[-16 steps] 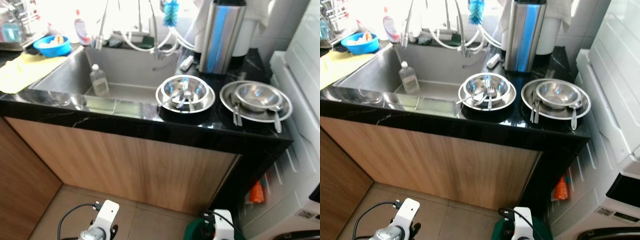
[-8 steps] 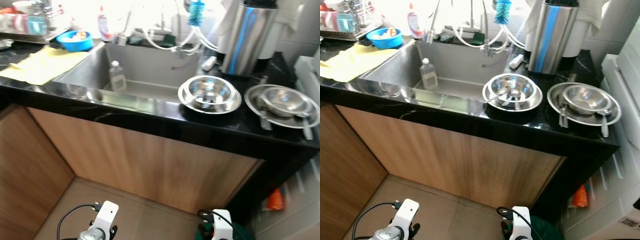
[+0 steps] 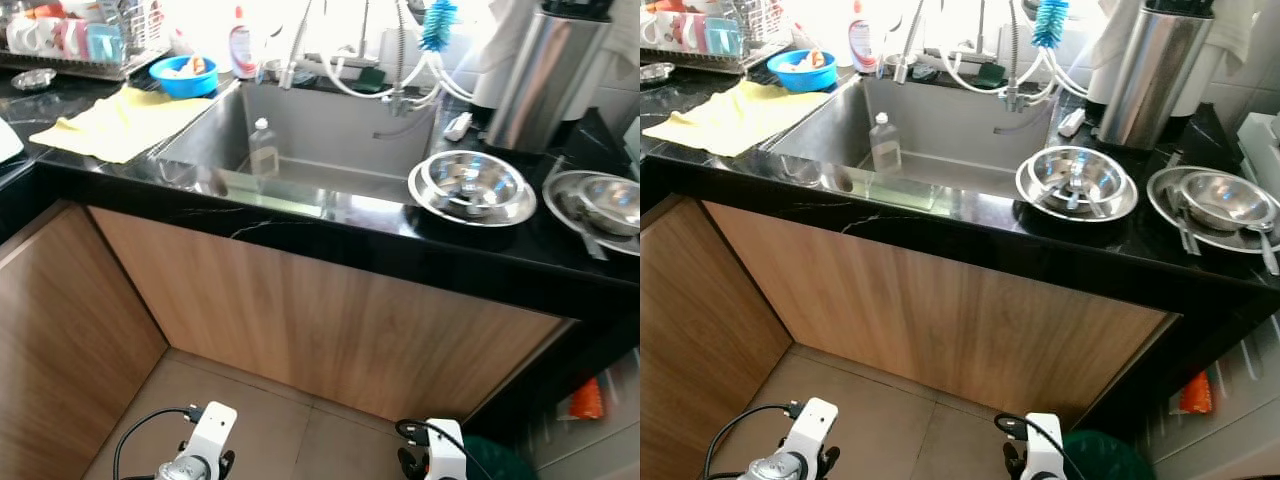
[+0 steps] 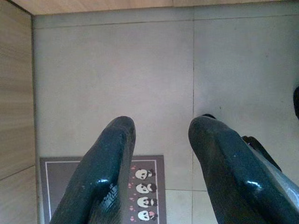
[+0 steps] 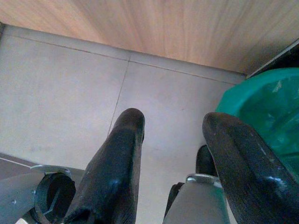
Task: Kitchen organization
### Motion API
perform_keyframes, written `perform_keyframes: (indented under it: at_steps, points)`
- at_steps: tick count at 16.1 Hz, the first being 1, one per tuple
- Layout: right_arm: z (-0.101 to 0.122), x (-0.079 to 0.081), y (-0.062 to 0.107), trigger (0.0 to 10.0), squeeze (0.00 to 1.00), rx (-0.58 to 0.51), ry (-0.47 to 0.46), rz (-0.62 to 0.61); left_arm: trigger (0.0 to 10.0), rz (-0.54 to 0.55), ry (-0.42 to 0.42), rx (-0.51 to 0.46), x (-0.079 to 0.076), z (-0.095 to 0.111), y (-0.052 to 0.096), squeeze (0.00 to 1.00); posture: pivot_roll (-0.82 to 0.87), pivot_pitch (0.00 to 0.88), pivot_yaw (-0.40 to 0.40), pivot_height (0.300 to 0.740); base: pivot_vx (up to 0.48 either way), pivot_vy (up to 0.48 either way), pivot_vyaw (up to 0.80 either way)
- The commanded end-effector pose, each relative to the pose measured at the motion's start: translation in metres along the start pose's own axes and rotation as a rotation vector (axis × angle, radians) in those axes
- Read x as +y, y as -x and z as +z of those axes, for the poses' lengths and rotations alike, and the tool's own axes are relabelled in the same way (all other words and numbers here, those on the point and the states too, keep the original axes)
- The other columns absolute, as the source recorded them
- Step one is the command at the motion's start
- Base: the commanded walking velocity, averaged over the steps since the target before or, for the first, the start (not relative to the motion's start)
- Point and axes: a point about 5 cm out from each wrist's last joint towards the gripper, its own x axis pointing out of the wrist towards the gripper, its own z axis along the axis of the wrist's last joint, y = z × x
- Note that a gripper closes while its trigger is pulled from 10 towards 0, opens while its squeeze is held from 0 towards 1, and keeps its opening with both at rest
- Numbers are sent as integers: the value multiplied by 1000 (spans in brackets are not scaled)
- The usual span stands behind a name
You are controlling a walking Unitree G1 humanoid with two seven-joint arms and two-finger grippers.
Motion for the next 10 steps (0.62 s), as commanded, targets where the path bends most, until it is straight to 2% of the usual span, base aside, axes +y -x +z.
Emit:
perform_keyframes:
  at_steps: [1,10]
  points:
    - [0,0,0,10000,0,-3,-6,-5,10000,7,7,14,2,-3,1,0,-55,0,39,740,0,262,0]
    - [0,2,0,10000,0,-6,-13,0,10000,9,4,7,3,0,0,0,-53,0,42,740,0,262,0]
